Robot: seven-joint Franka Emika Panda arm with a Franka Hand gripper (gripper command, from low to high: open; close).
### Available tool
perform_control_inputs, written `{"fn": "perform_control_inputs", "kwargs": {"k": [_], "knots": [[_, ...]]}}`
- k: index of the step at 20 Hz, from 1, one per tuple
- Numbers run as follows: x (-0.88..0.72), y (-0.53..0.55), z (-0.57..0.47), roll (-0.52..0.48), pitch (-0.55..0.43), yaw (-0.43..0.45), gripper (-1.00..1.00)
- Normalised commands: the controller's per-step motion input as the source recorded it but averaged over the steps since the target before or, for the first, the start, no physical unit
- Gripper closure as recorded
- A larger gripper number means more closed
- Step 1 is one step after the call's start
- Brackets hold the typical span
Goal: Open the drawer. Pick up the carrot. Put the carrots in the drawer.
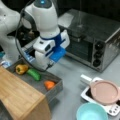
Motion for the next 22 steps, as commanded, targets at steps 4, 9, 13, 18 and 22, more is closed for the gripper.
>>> {"fn": "perform_control_inputs", "kwargs": {"k": [4, 9, 13, 18, 22], "knots": [[-0.24, 0.19, -0.25, 0.033, -0.161, -0.153, -1.00], [-0.33, 0.21, -0.18, 0.050, -0.177, -0.124, -1.00], [-0.33, 0.13, -0.08, 0.059, -0.195, -0.119, -1.00], [-0.28, 0.03, -0.14, 0.053, -0.184, -0.124, -1.00], [-0.22, -0.07, -0.18, 0.036, -0.182, -0.098, -1.00]]}}
